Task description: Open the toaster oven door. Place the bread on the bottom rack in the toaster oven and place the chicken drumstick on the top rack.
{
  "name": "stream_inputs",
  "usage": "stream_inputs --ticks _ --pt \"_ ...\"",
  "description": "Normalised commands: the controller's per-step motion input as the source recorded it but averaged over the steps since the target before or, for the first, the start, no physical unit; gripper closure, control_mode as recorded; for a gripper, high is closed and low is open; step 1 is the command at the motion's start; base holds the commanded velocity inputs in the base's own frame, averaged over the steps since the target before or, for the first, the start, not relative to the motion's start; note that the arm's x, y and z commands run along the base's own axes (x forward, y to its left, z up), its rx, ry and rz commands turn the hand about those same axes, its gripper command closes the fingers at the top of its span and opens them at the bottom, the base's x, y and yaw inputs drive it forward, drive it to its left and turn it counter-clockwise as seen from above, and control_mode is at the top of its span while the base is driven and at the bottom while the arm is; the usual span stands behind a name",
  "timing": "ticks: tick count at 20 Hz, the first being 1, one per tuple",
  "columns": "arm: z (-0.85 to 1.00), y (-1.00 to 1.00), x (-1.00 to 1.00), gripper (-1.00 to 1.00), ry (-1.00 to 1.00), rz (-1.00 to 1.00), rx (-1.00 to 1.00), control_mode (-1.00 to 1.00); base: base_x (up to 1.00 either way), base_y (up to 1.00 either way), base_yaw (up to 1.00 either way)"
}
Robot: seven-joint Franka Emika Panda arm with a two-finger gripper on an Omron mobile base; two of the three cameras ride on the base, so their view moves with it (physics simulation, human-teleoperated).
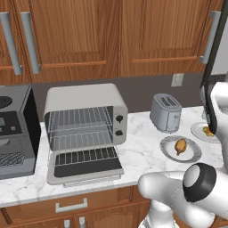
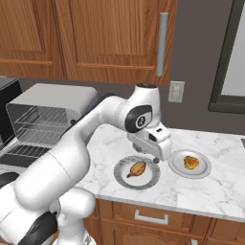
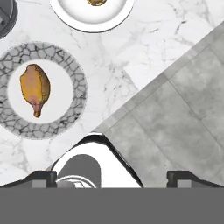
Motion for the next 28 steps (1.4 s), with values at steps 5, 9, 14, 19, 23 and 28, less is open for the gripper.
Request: stream_inputs --ticks 5,9,14,19,23,28 --pt "0.00 0.01 0.24 -1.00 -0.30 0.11 0.02 -1.00 0.00 0.00 0.00" --pt "0.00 0.00 0.30 -1.00 -0.06 0.10 0.00 -1.00 0.00 0.00 0.00" --pt "-0.03 -0.19 0.33 -1.00 0.01 0.17 -0.02 -1.00 0.00 0.00 0.00" --pt "-0.08 -0.40 0.18 -1.00 0.01 0.24 -0.05 -1.00 0.00 0.00 0.00" --pt "-0.27 -0.38 0.14 -1.00 0.00 0.21 0.00 -1.00 0.00 0.00 0.00" --pt "-0.28 -0.28 0.19 -1.00 0.01 0.14 0.00 -1.00 0.00 0.00 0.00"
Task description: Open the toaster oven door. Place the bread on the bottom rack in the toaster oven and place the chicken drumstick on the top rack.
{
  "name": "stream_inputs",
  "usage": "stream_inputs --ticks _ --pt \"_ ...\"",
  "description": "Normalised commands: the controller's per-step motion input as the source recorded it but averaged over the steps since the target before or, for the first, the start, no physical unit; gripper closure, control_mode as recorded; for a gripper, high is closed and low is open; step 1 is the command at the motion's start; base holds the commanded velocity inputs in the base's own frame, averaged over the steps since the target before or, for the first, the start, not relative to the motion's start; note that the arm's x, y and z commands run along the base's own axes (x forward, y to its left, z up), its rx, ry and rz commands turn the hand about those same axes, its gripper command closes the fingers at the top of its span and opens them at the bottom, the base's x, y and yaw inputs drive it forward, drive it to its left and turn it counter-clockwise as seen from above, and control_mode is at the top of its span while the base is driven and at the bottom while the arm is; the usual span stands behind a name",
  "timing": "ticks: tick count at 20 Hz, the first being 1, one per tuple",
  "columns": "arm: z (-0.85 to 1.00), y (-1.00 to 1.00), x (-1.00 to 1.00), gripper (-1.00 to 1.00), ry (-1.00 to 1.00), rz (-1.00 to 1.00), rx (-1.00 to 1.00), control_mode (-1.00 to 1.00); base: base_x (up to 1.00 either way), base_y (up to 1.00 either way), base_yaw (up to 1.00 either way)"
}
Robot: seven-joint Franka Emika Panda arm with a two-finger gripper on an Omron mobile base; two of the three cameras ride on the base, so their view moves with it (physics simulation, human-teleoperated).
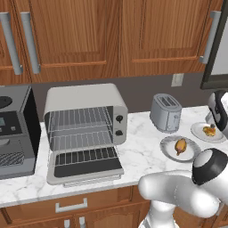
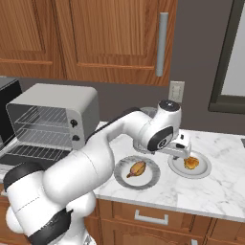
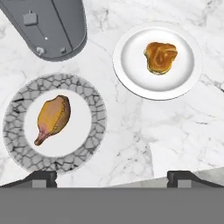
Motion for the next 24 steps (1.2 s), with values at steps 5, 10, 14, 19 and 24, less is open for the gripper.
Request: stream_inputs --ticks 5,10,14,19,24 --pt "-0.21 -0.26 0.31 -1.00 0.05 0.07 0.00 -1.00 0.00 0.00 0.00" --pt "-0.23 -0.24 0.28 -1.00 0.10 0.01 0.00 -1.00 0.00 0.00 0.00" --pt "-0.27 -0.21 0.30 -1.00 0.05 0.00 0.00 -1.00 0.00 0.00 0.00" --pt "-0.26 -0.23 0.25 -1.00 0.04 0.00 0.00 -1.00 0.00 0.00 0.00" --pt "-0.28 -0.19 0.15 -1.00 0.00 0.00 0.00 -1.00 0.00 0.00 0.00"
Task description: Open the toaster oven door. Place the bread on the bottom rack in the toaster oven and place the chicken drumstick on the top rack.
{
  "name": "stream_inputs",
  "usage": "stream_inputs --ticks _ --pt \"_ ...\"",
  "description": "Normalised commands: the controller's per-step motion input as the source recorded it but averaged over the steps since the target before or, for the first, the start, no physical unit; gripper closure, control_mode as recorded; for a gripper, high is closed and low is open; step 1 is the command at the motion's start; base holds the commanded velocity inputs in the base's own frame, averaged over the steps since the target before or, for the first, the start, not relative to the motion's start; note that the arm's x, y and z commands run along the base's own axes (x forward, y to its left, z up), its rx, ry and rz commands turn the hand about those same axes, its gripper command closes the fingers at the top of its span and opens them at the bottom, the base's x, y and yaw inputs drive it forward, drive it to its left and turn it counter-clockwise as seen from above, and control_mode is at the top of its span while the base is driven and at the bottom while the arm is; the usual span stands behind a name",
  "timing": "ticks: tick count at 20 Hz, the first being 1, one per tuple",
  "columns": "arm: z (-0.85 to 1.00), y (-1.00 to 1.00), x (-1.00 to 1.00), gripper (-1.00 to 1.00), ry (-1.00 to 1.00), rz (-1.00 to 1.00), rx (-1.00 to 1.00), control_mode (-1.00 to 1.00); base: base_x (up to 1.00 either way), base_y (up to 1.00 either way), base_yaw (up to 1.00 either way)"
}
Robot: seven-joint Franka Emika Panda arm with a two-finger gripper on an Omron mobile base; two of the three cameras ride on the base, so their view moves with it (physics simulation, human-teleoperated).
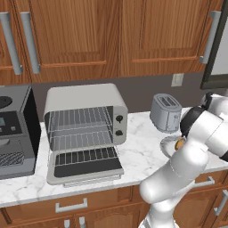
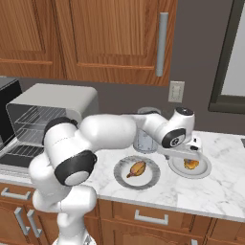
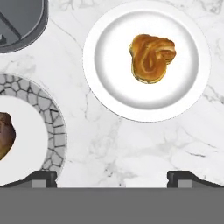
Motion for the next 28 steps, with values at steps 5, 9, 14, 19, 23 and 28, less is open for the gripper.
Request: stream_inputs --ticks 5,9,14,19,23,28 --pt "-0.20 -0.20 0.23 -1.00 0.00 0.00 0.00 -1.00 0.00 0.00 0.00" --pt "-0.19 -0.11 0.29 -1.00 0.00 0.00 0.00 -1.00 0.00 0.00 0.00" --pt "-0.15 -0.15 0.22 -1.00 0.00 0.00 0.00 -1.00 0.00 0.00 0.00" --pt "-0.16 -0.20 0.21 -1.00 0.00 0.00 0.00 -1.00 0.00 0.00 0.00" --pt "-0.09 -0.10 0.28 -1.00 0.00 0.00 0.00 -1.00 0.00 0.00 0.00" --pt "-0.07 -0.07 0.27 -1.00 0.00 0.00 0.00 -1.00 0.00 0.00 0.00"
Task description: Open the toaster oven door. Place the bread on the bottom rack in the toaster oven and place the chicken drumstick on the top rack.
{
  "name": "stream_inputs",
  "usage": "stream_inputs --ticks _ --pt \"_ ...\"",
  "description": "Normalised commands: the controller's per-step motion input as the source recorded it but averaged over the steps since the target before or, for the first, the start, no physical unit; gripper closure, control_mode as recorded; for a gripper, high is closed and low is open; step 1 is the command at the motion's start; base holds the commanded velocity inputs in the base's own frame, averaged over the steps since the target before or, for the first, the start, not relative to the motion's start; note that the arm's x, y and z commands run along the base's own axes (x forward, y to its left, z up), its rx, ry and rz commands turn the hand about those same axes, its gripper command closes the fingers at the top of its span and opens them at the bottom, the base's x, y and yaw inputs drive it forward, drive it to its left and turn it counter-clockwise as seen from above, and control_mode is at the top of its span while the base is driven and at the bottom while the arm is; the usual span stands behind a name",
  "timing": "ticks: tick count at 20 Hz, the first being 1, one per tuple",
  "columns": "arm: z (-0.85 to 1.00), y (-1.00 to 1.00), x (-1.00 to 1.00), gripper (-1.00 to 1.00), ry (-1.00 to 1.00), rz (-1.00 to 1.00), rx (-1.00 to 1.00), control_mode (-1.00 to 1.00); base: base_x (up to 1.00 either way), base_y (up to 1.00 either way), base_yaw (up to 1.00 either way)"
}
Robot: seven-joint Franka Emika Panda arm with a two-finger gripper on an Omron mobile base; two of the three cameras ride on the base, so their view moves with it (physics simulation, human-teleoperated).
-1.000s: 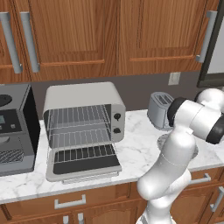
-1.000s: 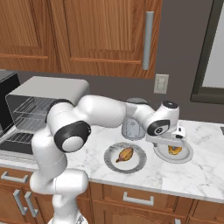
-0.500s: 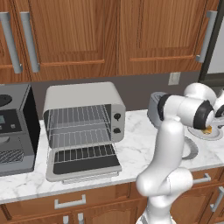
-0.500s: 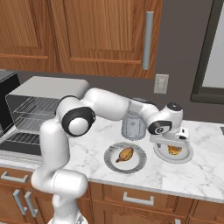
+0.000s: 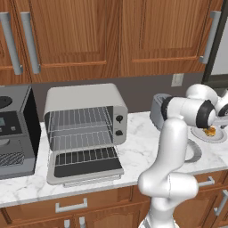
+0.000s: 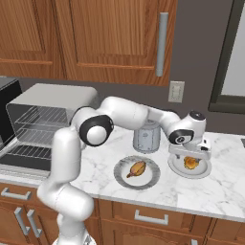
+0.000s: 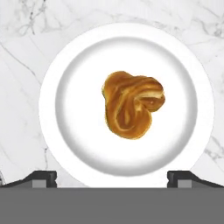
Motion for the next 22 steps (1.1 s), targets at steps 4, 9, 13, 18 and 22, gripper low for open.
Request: stream_inputs --ticks 4,9,13,18,22 --pt "-0.19 -0.04 0.22 -1.00 0.00 0.00 0.00 -1.00 0.00 0.00 0.00" --pt "-0.30 -0.01 0.18 -1.00 0.00 0.00 0.00 -1.00 0.00 0.00 0.00" --pt "-0.31 -0.05 0.03 -1.00 0.00 0.00 0.00 -1.00 0.00 0.00 0.00" --pt "-0.24 -0.10 0.07 -1.00 0.00 0.00 -0.02 -1.00 0.00 0.00 0.00" --pt "-0.15 -0.06 0.19 -1.00 0.00 0.00 -0.01 -1.00 0.00 0.00 0.00"
